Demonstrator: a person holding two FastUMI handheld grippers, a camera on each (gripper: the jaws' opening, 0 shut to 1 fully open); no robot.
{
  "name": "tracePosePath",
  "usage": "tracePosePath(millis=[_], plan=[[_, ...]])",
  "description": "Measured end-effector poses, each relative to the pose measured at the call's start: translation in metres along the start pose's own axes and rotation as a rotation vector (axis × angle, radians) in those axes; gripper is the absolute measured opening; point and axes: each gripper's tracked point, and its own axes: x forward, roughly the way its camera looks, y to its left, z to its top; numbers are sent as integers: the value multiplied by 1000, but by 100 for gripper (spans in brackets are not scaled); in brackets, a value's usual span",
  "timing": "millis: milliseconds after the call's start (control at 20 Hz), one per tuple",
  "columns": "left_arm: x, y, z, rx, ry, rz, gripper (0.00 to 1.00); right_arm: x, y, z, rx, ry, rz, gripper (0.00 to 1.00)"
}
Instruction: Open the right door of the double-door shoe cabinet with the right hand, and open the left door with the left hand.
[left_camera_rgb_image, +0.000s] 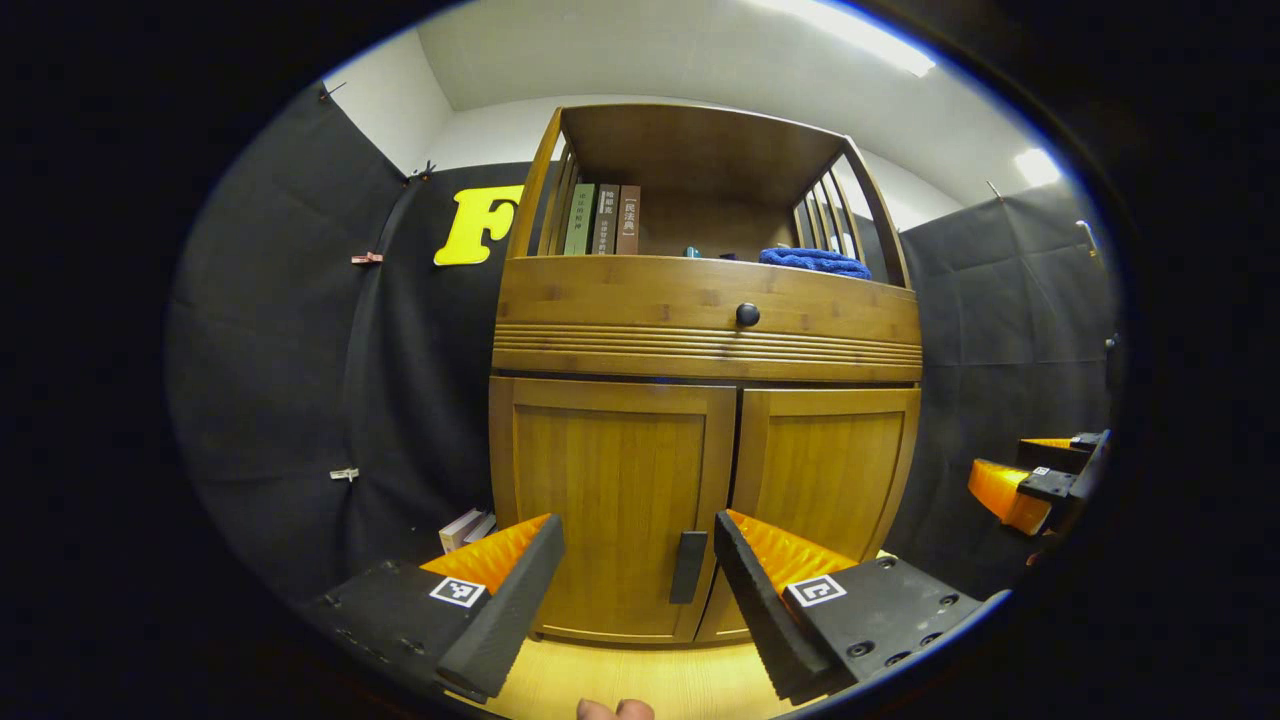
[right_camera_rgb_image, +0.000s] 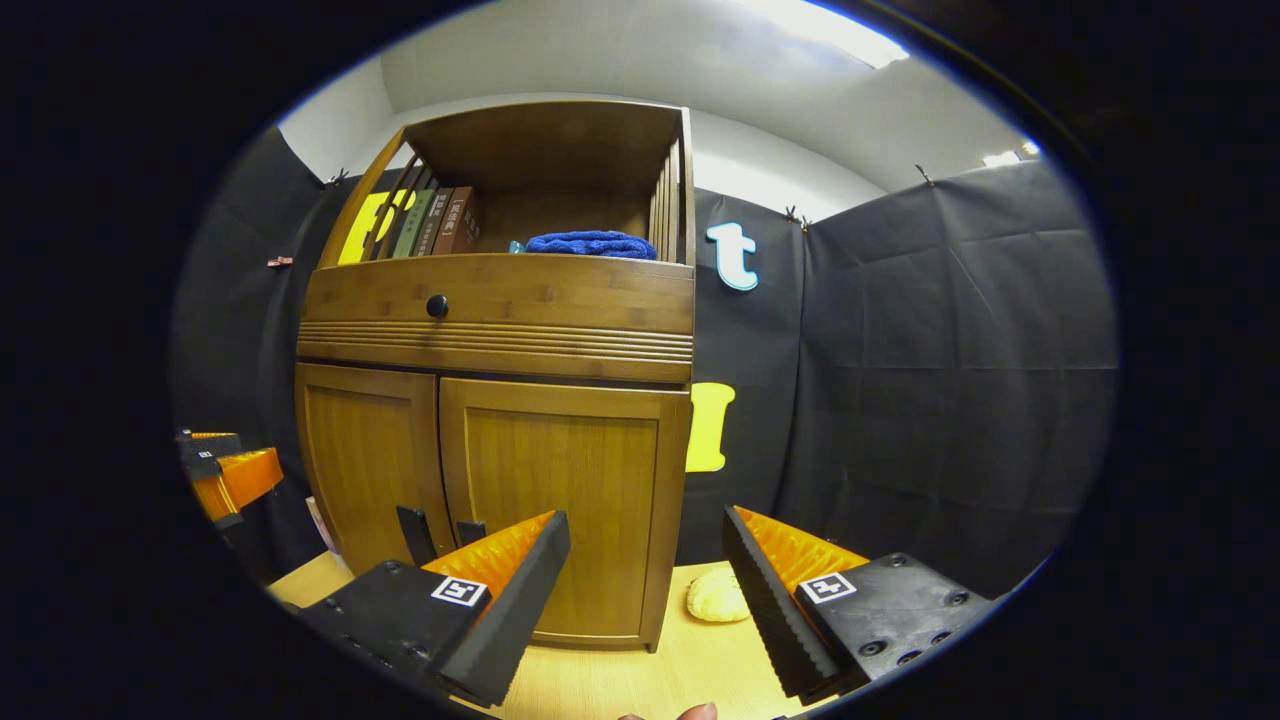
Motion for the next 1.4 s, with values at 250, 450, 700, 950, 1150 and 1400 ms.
tracePosePath(millis=[250,450,700,950,1150,1400], plan=[[3,4,0,7,-2,2,94,4,7,-3,7,6,8,98],[4,11,-2,-4,5,4,91,11,25,2,22,-3,42,98],[6,22,-7,5,5,11,94,36,66,-10,18,6,110,98],[5,32,-17,11,11,8,94,63,113,-64,-10,50,170,98],[3,44,-30,-9,18,12,94,85,155,-123,9,134,221,98],[0,69,-43,-23,34,43,94,114,183,-191,44,251,217,98]])
